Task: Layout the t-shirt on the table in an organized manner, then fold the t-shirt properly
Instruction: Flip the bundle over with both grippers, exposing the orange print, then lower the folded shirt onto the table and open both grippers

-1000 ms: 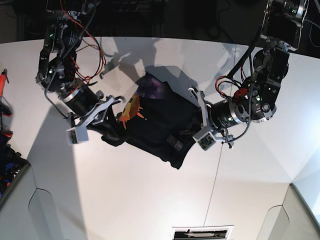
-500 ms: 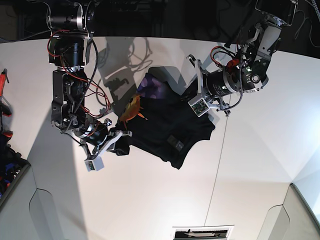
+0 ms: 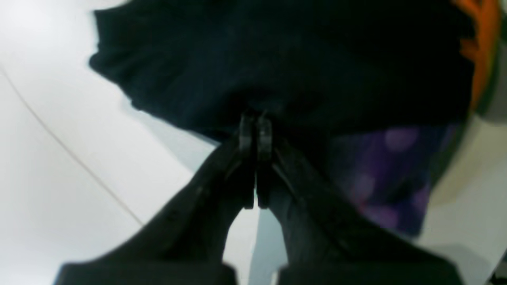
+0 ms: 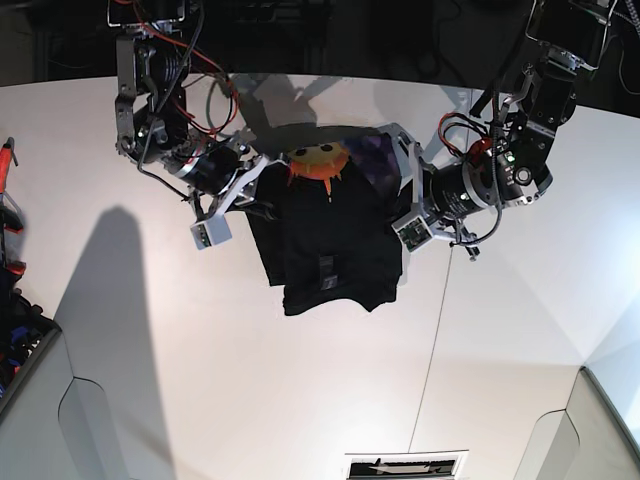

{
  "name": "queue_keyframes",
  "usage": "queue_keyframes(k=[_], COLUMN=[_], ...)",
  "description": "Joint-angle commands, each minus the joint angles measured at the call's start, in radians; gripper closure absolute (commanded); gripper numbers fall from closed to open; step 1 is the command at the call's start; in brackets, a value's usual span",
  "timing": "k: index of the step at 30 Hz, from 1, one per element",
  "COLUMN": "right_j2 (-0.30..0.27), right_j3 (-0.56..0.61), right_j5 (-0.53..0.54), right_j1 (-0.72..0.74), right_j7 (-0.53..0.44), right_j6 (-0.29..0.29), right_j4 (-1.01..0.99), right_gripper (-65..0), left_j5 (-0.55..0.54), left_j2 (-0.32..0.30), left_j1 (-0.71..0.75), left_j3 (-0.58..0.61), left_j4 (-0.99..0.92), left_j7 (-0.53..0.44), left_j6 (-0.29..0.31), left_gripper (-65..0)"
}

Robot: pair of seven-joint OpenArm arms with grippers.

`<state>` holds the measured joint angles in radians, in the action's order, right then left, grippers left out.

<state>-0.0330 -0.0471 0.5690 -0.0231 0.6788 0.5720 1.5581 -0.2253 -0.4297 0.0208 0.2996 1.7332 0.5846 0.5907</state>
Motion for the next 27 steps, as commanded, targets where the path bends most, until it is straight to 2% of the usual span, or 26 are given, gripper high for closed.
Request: queue_keyframes(k=[1, 3, 7, 9, 11, 14, 16, 18, 20, 24, 27], right_j2=[0.000, 0.000, 0.000, 0.000, 0.000, 0.000, 0.000, 0.000, 0.000, 0.000, 0.000], right_j3=[0.000, -0.004, -0.050, -0.089, -0.124, -0.136, -0.109, -0.053, 0.025, 0.175, 0.212], right_j5=[0.022, 0.018, 0.014, 0.015, 0.019, 0.099, 0.145, 0.140, 0.090, -0.128, -0.212], right_j1=[0.000, -0.017, -0.016, -0.016, -0.016, -0.017, -0.016, -0.016, -0.016, -0.016, -0.002], right_j7=[-0.016, -0.017, -0.017, -0.015, -0.012, 0.035, 0.058, 0.058, 0.047, -0.029, -0.071], right_j6=[0.009, 0.008, 0.008, 0.008, 0.008, 0.008, 0.013, 0.019, 0.019, 0.016, 0.007], right_j4=[0.044, 0.087, 0.159, 0.201, 0.248, 0.307, 0.319, 0.319, 0.318, 0.261, 0.127], right_gripper=[0.0, 0.0, 0.0, 0.0, 0.0, 0.0, 0.0, 0.0, 0.0, 0.0, 0.0], left_j5=[-0.009, -0.009, -0.010, -0.027, -0.058, -0.111, -0.161, -0.206, -0.230, -0.236, -0.256], left_j2=[-0.006, -0.006, -0.006, -0.005, -0.005, -0.005, -0.005, -0.005, -0.005, -0.005, -0.005], left_j1=[-0.024, -0.035, -0.038, -0.034, -0.028, 0.014, 0.055, 0.095, 0.133, 0.209, 0.259], left_j3=[-0.006, -0.006, -0.018, -0.039, -0.068, -0.135, -0.183, -0.229, -0.275, -0.370, -0.444], left_j4=[0.012, 0.012, 0.014, 0.020, 0.034, 0.082, 0.120, 0.151, 0.172, 0.177, 0.177], left_j7=[-0.023, -0.014, 0.003, 0.006, 0.023, 0.026, 0.029, 0.049, 0.056, 0.056, 0.056], left_j6=[-0.007, -0.046, -0.167, -0.195, -0.194, -0.174, -0.143, -0.124, -0.108, -0.096, -0.095], left_gripper=[0.0, 0.0, 0.0, 0.0, 0.0, 0.0, 0.0, 0.0, 0.0, 0.0, 0.0])
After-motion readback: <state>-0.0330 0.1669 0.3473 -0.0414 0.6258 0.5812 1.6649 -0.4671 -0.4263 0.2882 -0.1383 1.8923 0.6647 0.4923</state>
